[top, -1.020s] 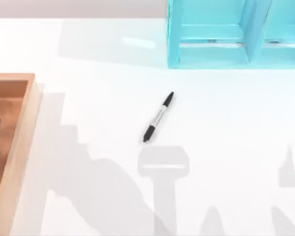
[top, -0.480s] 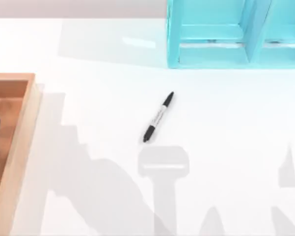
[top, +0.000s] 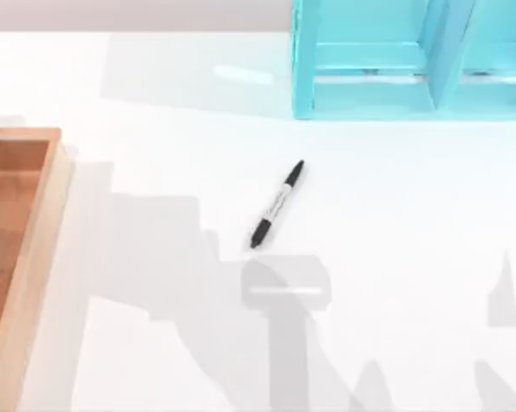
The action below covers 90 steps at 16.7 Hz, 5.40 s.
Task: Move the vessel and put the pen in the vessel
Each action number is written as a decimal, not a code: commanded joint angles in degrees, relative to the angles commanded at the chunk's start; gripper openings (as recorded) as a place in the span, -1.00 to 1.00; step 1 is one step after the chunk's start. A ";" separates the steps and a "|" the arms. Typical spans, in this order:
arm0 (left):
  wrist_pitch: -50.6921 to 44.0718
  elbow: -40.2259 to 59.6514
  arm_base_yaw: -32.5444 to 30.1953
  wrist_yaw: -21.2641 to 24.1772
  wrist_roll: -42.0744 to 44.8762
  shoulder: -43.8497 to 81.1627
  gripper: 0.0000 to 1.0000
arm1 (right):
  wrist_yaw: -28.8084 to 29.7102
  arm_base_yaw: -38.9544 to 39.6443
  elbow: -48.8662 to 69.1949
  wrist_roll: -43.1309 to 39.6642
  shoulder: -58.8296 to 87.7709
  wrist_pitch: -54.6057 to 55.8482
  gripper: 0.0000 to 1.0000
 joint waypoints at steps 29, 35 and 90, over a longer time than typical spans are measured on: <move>-14.15 21.22 -34.03 2.84 -26.30 13.81 -1.00 | 0.00 0.00 0.00 0.00 0.00 0.00 1.00; -10.45 17.74 -33.53 2.87 -25.98 14.29 -1.00 | 0.00 0.00 0.00 0.00 0.00 0.00 1.00; -35.85 52.91 -38.38 -0.97 -23.80 23.42 1.00 | 0.00 0.00 0.00 0.00 0.00 0.00 1.00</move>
